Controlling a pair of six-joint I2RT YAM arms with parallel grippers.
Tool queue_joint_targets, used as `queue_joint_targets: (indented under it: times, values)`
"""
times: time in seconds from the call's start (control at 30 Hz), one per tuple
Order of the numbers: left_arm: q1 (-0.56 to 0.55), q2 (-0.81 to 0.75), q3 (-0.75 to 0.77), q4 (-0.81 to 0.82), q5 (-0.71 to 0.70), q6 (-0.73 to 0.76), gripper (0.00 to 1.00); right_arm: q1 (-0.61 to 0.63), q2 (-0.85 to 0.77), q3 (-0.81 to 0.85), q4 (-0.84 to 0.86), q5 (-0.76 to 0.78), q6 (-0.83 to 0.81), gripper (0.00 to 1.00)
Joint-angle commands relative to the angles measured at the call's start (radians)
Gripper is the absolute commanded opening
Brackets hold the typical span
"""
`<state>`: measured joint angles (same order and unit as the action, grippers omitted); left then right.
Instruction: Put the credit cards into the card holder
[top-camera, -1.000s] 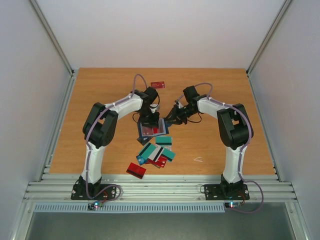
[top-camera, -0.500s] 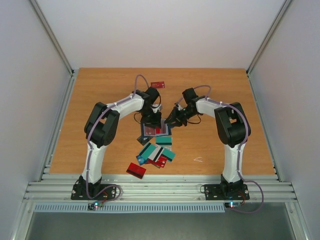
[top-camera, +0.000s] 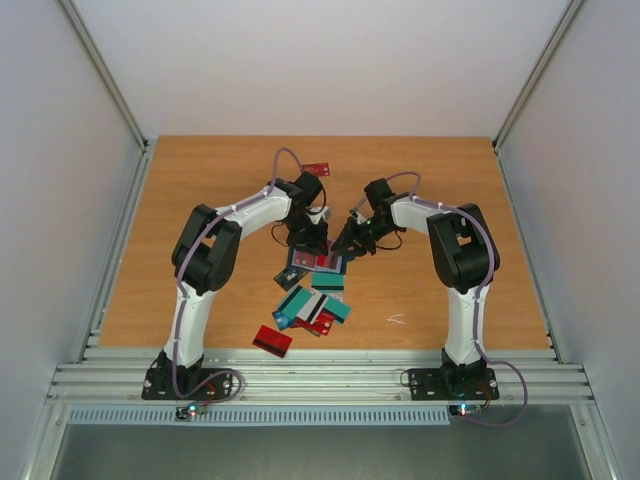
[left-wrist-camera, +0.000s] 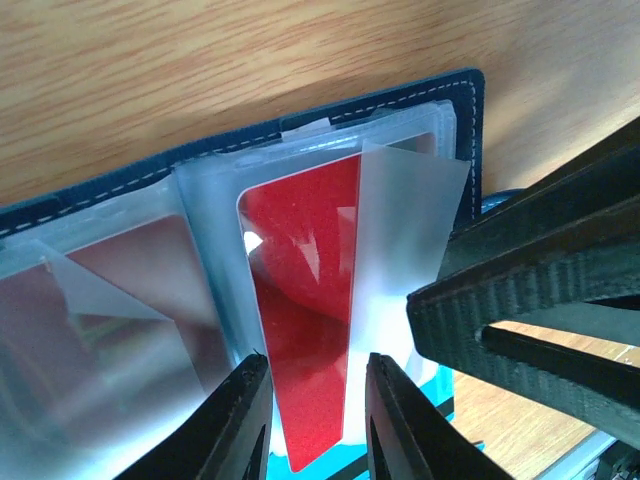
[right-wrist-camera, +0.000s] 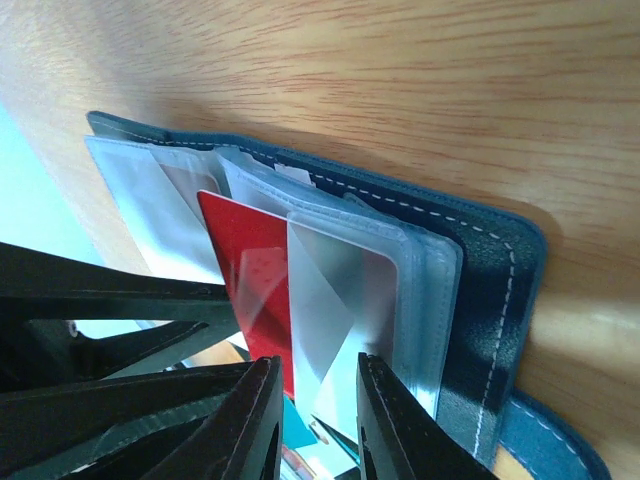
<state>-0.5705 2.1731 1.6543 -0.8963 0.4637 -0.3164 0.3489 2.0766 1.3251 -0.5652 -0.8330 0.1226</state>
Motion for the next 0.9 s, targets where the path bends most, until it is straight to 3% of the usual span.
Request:
queue_joint_targets:
  times: [0.0, 0.6, 0.87]
  values:
    - [-0.008, 0.029, 0.047, -0.013, 0.012, 0.026, 0.28, 0.005, -0.008, 0.021, -0.035, 0.033, -0.049, 0.23]
    - [-0.020, 0.063, 0.075, -0.055, -0.013, 0.036, 0.23, -0.014, -0.082, 0.014, -0.095, 0.076, -0.102, 0.24]
    - [-0.023, 0.086, 0.085, -0.064, -0.001, 0.037, 0.10, -0.015, -0.092, -0.001, -0.107, 0.101, -0.106, 0.26]
